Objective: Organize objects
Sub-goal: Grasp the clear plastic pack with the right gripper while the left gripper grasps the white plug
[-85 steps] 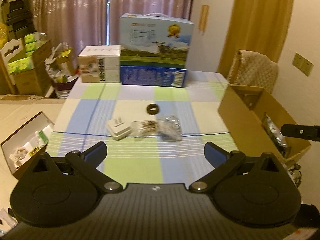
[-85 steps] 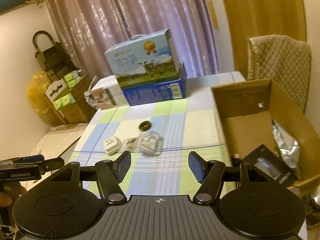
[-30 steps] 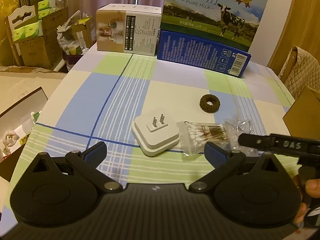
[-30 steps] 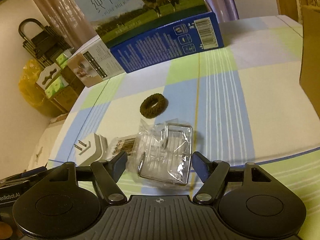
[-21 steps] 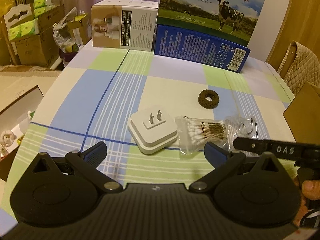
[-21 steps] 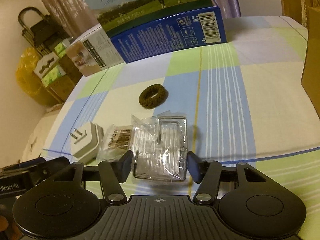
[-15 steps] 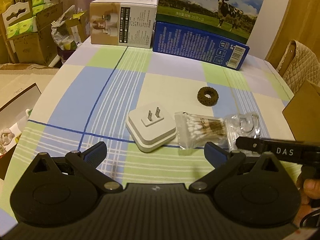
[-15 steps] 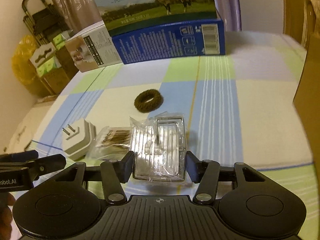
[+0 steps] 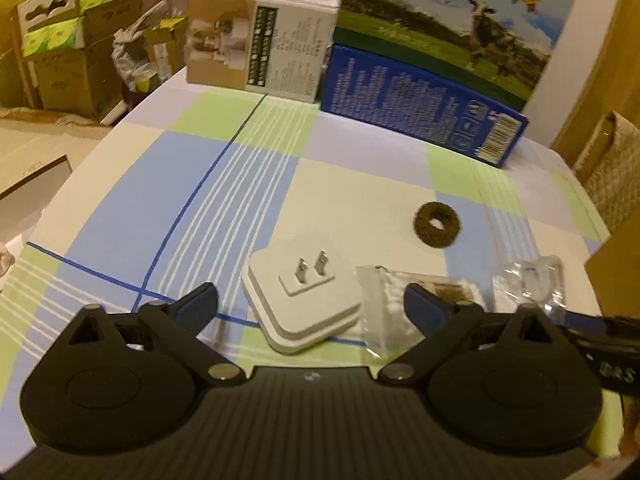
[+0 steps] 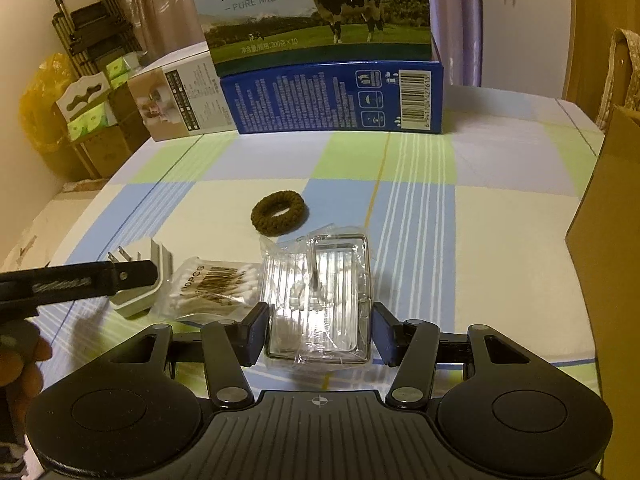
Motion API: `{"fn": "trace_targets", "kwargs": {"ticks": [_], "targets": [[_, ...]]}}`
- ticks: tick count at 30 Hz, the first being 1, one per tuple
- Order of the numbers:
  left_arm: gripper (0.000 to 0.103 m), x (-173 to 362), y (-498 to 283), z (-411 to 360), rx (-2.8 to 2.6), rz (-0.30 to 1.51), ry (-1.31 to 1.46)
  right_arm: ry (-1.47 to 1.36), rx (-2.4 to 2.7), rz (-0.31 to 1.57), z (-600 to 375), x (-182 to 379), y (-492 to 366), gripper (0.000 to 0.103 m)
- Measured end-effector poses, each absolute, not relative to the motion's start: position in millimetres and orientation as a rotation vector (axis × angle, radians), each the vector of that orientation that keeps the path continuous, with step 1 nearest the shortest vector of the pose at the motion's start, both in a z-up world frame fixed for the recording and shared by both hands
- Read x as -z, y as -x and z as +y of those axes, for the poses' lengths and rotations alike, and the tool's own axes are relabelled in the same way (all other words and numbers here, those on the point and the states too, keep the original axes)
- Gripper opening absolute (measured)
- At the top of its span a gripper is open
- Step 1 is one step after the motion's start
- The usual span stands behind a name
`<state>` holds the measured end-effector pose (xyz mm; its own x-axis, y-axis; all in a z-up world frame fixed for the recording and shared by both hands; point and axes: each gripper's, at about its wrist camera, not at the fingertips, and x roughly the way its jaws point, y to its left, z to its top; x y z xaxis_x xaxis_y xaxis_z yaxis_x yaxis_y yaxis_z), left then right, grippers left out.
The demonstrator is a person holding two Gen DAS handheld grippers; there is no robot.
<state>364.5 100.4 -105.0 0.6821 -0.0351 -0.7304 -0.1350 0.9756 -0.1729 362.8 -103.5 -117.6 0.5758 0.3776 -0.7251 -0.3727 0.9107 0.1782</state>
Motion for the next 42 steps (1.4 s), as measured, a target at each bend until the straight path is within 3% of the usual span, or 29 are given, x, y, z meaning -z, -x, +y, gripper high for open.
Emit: {"fn": "trace_targets", "kwargs": {"ticks": [8, 13, 26, 42], "targets": [[0.086, 117, -378, 101, -0.06, 0.842, 0.206, -0.007, -0.447, 0.874, -105, 121, -363, 0.051], [0.072, 118, -380, 108, -0.05, 0.852, 0.187, 0.014, -0.446, 0.867, -104, 121, -361, 0.051], [0.069, 113, -364, 105, 0.062, 0.891, 0.088, 0.013, -0.455, 0.879, -110, 117, -349, 0.051], [0.07, 106, -254, 47, 0.358, 0.975, -0.057, 0.071, -0.396, 0.957, -143, 117, -252, 0.051]]}}
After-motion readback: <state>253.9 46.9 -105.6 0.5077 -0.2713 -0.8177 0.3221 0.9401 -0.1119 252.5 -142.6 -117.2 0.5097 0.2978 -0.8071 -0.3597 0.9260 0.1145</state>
